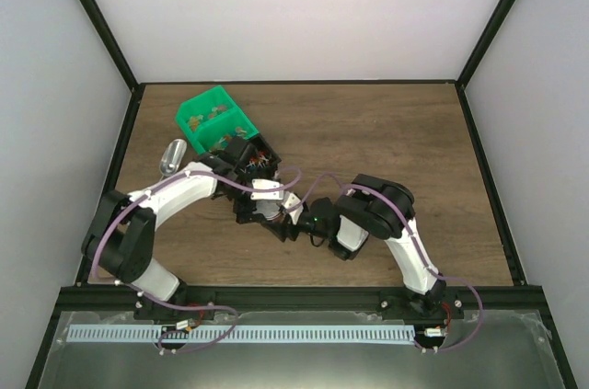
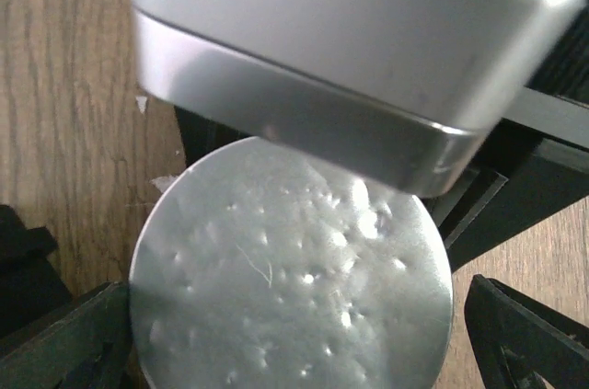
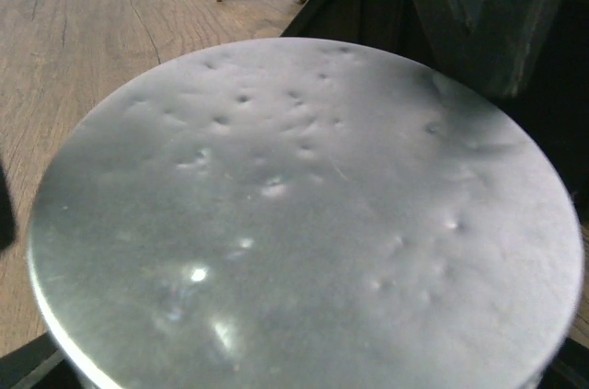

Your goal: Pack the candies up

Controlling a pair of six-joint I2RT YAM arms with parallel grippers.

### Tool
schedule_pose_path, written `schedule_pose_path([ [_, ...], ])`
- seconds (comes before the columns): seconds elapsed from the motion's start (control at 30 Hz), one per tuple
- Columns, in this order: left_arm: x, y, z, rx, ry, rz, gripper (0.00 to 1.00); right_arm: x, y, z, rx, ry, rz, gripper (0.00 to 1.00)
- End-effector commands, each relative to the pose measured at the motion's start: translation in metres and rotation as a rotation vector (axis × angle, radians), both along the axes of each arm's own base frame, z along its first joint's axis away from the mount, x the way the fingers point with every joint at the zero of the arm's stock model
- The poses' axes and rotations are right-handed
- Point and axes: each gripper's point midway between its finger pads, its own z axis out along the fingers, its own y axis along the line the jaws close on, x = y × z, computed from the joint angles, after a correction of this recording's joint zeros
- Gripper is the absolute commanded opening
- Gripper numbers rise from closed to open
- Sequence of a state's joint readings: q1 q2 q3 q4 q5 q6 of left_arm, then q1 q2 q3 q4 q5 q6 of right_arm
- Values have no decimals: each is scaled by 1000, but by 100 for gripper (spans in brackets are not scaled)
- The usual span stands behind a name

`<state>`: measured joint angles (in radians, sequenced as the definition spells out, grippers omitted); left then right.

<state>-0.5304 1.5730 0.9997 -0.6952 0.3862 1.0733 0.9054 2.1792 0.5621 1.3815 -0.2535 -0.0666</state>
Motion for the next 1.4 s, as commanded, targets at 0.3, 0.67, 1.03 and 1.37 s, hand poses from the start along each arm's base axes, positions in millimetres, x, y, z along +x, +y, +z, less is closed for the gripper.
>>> schedule_pose_path([
  [0.3, 3, 7, 35, -175, -56, 411, 100, -9, -22, -75, -187, 250, -72, 65],
  [0.67, 11, 0, 13, -192, -44, 541, 100, -2, -24, -81, -209, 260, -115, 65],
  [1.03, 28, -2, 7, -181, -75, 587, 100, -3, -23, -79, -203, 259, -106, 65],
  [1.37, 20, -9, 6, -201, -38, 536, 92, -8, -22, -80, -202, 261, -82, 65],
])
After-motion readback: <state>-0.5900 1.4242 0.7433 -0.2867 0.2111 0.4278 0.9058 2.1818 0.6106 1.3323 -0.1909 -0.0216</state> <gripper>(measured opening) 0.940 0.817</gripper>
